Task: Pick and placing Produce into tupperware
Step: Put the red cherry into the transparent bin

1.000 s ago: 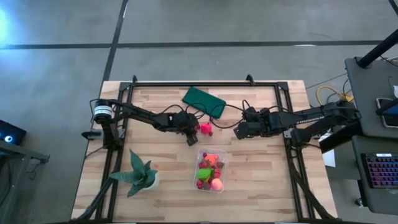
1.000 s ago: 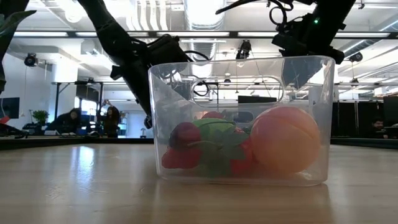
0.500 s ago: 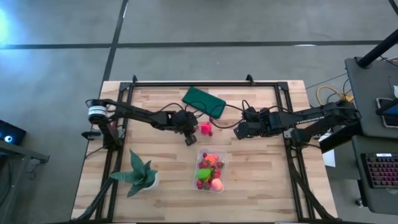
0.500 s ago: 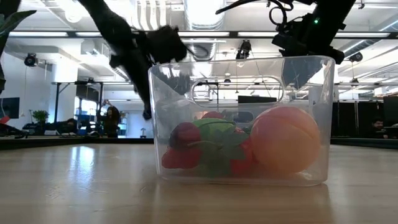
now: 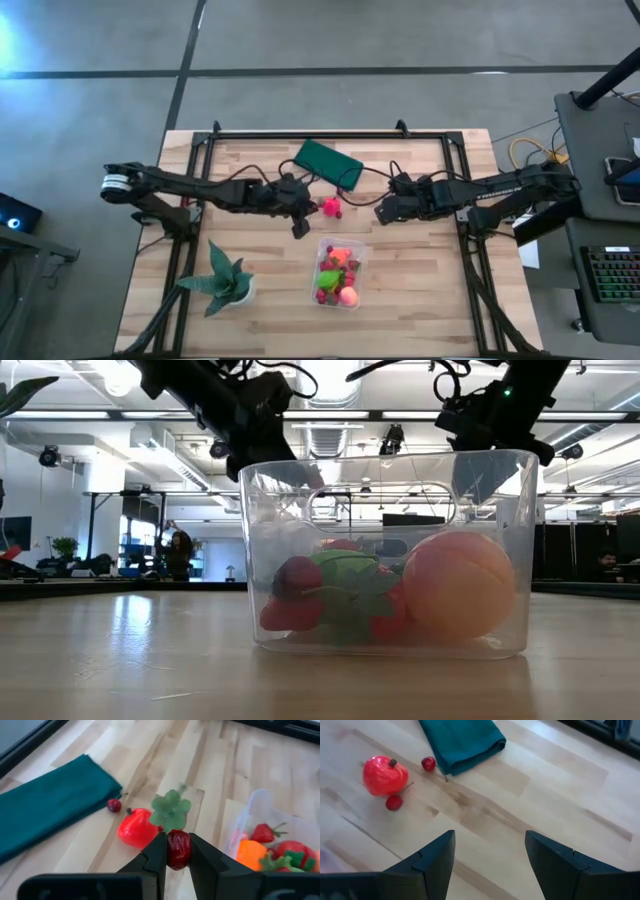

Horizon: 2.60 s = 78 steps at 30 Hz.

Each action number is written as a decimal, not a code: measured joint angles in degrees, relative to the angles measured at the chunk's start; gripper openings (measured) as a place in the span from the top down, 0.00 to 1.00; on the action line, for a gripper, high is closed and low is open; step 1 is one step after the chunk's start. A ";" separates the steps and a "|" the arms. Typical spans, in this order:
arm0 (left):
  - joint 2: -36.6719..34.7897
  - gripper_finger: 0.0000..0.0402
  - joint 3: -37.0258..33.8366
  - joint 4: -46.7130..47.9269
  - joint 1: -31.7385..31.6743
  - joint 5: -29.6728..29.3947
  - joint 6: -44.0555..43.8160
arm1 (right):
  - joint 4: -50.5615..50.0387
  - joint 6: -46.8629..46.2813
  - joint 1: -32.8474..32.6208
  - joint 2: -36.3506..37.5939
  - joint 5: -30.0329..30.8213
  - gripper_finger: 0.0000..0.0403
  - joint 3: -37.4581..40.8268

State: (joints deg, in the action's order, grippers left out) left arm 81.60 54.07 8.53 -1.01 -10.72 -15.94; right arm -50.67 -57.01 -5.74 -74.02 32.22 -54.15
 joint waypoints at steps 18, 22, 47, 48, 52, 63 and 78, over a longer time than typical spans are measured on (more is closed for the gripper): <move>1.55 0.89 1.44 -0.79 2.49 -1.40 -0.44 | 0.54 -1.49 -1.64 0.00 -2.81 0.42 0.00; 1.55 0.89 1.36 -0.70 2.53 -3.12 -0.25 | 0.50 -1.03 -1.64 0.00 -2.71 0.42 0.00; 6.27 0.89 1.33 -2.82 -2.19 7.07 -9.39 | -0.07 2.21 -1.64 0.00 -2.42 0.42 0.02; 6.27 0.89 1.17 -2.90 -2.21 6.49 -9.39 | -0.05 2.21 -1.64 0.00 -2.42 0.42 0.02; 7.12 0.88 0.87 -1.83 -2.37 2.95 -9.38 | -0.07 2.53 -1.64 0.00 -2.42 0.42 0.02; 12.53 0.73 0.24 -0.46 -2.77 3.86 -15.42 | -0.05 2.82 -1.64 0.00 -2.41 0.42 0.07; 12.53 0.70 0.65 -0.10 -2.91 3.57 -14.75 | -0.07 3.06 -1.46 0.00 -2.13 0.42 0.07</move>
State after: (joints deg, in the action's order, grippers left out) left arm 94.13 54.72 8.43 -3.92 -7.15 -30.68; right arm -50.74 -53.95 -7.20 -74.02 30.09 -54.08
